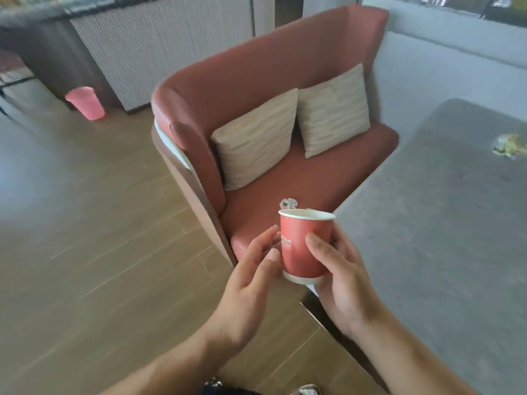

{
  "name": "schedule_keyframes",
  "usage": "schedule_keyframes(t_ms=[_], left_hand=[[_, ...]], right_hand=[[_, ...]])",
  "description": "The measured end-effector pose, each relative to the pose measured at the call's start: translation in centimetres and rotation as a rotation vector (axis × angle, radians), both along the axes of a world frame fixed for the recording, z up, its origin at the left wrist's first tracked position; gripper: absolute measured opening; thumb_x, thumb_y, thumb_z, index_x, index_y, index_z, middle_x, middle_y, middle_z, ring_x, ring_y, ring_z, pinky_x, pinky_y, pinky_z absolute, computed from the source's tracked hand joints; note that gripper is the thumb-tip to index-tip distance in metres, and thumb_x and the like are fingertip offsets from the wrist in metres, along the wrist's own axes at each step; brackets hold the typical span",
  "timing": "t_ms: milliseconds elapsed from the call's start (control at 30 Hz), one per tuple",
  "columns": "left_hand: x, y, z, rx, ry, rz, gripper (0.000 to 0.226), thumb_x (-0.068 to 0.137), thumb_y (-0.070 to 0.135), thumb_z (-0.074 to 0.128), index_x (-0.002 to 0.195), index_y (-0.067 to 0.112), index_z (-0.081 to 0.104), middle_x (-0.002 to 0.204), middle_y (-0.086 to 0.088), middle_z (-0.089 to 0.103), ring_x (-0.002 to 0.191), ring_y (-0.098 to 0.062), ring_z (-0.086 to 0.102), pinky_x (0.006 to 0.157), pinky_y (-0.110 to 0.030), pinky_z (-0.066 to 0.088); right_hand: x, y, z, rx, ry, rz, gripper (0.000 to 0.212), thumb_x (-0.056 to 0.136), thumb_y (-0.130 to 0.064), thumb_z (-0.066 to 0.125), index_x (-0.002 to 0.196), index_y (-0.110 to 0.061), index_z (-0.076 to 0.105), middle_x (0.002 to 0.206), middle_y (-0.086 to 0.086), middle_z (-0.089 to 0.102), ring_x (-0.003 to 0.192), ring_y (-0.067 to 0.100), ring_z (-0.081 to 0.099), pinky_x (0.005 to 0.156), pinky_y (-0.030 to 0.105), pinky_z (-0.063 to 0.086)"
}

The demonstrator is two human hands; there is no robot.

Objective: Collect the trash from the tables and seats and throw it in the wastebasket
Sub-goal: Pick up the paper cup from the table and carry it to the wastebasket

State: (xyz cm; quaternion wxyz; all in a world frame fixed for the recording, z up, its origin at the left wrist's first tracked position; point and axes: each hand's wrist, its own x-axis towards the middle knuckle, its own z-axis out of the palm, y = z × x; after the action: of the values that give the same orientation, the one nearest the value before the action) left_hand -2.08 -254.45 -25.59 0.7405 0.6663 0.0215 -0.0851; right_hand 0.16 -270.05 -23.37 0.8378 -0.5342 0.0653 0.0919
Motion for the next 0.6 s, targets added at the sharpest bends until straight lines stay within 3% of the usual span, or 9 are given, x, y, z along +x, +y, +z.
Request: schedule_keyframes(t_ms=[67, 133, 300, 433, 600], left_hand=[[0.0, 3.5, 0.3, -0.027, 0.004, 0.1, 0.083, 0.087, 0.076, 0.065, 0.15, 0.024, 0.053, 0.148, 0.001, 0.064, 0.141, -0.02, 0.057, 0.119, -0.057, 0.042], [0.0, 7.5, 0.6, -0.051, -0.005, 0.19, 0.078, 0.087, 0.07, 0.065, 0.149, 0.023, 0.054, 0.148, 0.001, 0.064, 0.14, -0.018, 0.058, 0.118, -0.057, 0.043], [0.6, 18.4, 2.0, -0.105, -0.035, 0.345, 0.076, 0.085, 0.062, 0.062, 0.148, 0.02, 0.053, 0.146, 0.001, 0.066, 0.136, -0.016, 0.061, 0.118, -0.055, 0.045], [1.6, 27.3, 2.8, -0.129, -0.079, 0.481, 0.065, 0.081, 0.062, 0.06, 0.137, 0.031, 0.06, 0.138, 0.009, 0.07, 0.133, -0.011, 0.062, 0.113, -0.043, 0.05], [2.7, 36.5, 3.5, -0.122, -0.116, 0.638, 0.044, 0.093, 0.054, 0.053, 0.133, 0.037, 0.063, 0.134, 0.014, 0.071, 0.13, -0.006, 0.064, 0.105, -0.036, 0.052]], right_hand=[[0.9, 3.7, 0.6, 0.053, -0.007, 0.06, 0.048, 0.08, -0.034, 0.077, 0.124, -0.017, 0.072, 0.116, 0.022, 0.074, 0.104, 0.032, 0.071, 0.095, 0.048, 0.057], [1.8, 8.0, 1.2, 0.085, -0.005, 0.124, 0.044, 0.076, -0.039, 0.08, 0.116, -0.021, 0.076, 0.112, 0.016, 0.076, 0.103, 0.03, 0.073, 0.091, 0.043, 0.059], [4.0, 19.7, 2.0, 0.119, 0.035, 0.249, 0.069, 0.07, -0.05, 0.093, 0.127, -0.017, 0.072, 0.125, 0.022, 0.072, 0.113, 0.035, 0.07, 0.096, 0.047, 0.057], [5.7, 29.4, 2.0, 0.16, 0.023, 0.305, 0.054, 0.085, -0.038, 0.078, 0.131, -0.01, 0.068, 0.128, 0.031, 0.066, 0.113, 0.038, 0.063, 0.097, 0.054, 0.049], [8.5, 38.4, 2.5, 0.14, 0.013, 0.353, 0.045, 0.087, -0.036, 0.07, 0.125, -0.012, 0.069, 0.116, 0.019, 0.065, 0.11, 0.036, 0.058, 0.094, 0.053, 0.044]])
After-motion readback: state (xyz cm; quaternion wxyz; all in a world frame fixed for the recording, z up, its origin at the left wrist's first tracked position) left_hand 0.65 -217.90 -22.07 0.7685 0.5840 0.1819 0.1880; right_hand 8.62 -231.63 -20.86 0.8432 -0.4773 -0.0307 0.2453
